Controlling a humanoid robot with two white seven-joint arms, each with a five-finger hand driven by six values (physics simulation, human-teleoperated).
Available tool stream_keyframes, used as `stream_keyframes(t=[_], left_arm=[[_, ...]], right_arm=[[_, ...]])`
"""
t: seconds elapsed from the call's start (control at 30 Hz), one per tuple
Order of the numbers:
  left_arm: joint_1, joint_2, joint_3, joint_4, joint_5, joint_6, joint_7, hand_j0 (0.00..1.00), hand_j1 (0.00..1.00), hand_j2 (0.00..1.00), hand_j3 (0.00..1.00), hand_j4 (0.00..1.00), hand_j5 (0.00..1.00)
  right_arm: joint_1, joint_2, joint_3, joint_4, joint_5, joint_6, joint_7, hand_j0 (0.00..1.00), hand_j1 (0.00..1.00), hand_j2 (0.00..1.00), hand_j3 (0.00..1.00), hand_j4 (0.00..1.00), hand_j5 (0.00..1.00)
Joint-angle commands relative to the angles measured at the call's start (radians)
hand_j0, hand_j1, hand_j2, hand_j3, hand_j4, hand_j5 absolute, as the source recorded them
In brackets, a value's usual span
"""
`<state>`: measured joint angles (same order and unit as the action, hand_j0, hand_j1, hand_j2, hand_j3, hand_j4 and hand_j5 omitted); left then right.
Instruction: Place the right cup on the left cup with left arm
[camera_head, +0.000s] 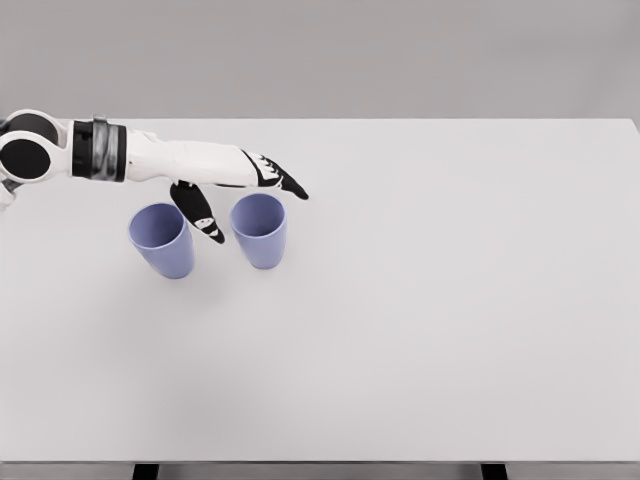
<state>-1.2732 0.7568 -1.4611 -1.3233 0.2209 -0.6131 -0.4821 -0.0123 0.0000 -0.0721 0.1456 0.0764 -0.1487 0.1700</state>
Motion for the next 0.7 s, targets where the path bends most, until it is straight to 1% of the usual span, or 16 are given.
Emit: stream_keyframes(t=[0.0, 0.07, 0.1, 0.13, 0.2, 0.47, 0.5, 0.53, 0.57, 0.6, 0.67], left_arm=[[0.000, -0.005, 0.002, 0.004, 0.005, 0.002, 0.000, 1.00, 1.00, 1.00, 1.00, 1.00, 1.00], [0.002, -0.010, 0.002, 0.004, 0.005, 0.002, 0.000, 1.00, 1.00, 1.00, 1.00, 1.00, 1.00], [0.012, -0.013, 0.004, 0.009, 0.005, 0.002, 0.000, 1.00, 1.00, 1.00, 1.00, 1.00, 1.00], [0.021, -0.016, 0.013, 0.024, 0.003, 0.002, 0.000, 1.00, 1.00, 1.00, 1.00, 1.00, 1.00], [0.043, -0.020, 0.039, 0.027, 0.003, 0.002, 0.000, 1.00, 1.00, 1.00, 1.00, 1.00, 1.00], [0.043, -0.022, 0.039, 0.027, 0.002, 0.002, 0.002, 1.00, 1.00, 1.00, 1.00, 1.00, 1.00], [0.043, -0.022, 0.041, 0.030, -0.023, 0.002, 0.000, 1.00, 1.00, 1.00, 1.00, 1.00, 1.00], [0.044, -0.024, 0.059, 0.030, -0.084, 0.002, 0.002, 1.00, 1.00, 1.00, 1.00, 1.00, 1.00], [0.058, -0.028, 0.088, 0.030, -0.100, 0.002, 0.004, 1.00, 1.00, 1.00, 1.00, 1.00, 1.00], [0.074, -0.037, 0.100, 0.030, -0.101, 0.002, 0.004, 1.00, 1.00, 1.00, 1.00, 1.00, 1.00], [0.078, -0.039, 0.107, 0.032, -0.103, 0.002, 0.010, 1.00, 1.00, 1.00, 1.00, 1.00, 1.00]], right_arm=[[0.000, 0.000, 0.000, 0.000, 0.000, 0.000, 0.000, 1.00, 1.00, 1.00, 1.00, 1.00, 1.00], [0.000, 0.000, 0.000, 0.000, 0.000, 0.000, 0.000, 1.00, 1.00, 1.00, 1.00, 1.00, 1.00], [0.000, 0.000, 0.000, 0.000, 0.000, 0.000, 0.000, 1.00, 1.00, 1.00, 1.00, 1.00, 1.00], [0.000, 0.000, 0.000, 0.000, 0.000, 0.000, 0.000, 1.00, 1.00, 1.00, 1.00, 1.00, 1.00], [0.000, 0.000, 0.000, 0.000, 0.000, 0.000, 0.000, 1.00, 1.00, 1.00, 1.00, 1.00, 1.00], [0.000, 0.000, 0.000, 0.000, 0.000, 0.000, 0.000, 1.00, 1.00, 1.00, 1.00, 1.00, 1.00], [0.000, 0.000, 0.000, 0.000, 0.000, 0.000, 0.000, 1.00, 1.00, 1.00, 1.00, 1.00, 1.00], [0.000, 0.000, 0.000, 0.000, 0.000, 0.000, 0.000, 1.00, 1.00, 1.00, 1.00, 1.00, 1.00], [0.000, 0.000, 0.000, 0.000, 0.000, 0.000, 0.000, 1.00, 1.00, 1.00, 1.00, 1.00, 1.00], [0.000, 0.000, 0.000, 0.000, 0.000, 0.000, 0.000, 1.00, 1.00, 1.00, 1.00, 1.00, 1.00], [-0.002, 0.000, 0.000, 0.000, 0.000, 0.000, 0.000, 1.00, 1.00, 1.00, 1.00, 1.00, 1.00]])
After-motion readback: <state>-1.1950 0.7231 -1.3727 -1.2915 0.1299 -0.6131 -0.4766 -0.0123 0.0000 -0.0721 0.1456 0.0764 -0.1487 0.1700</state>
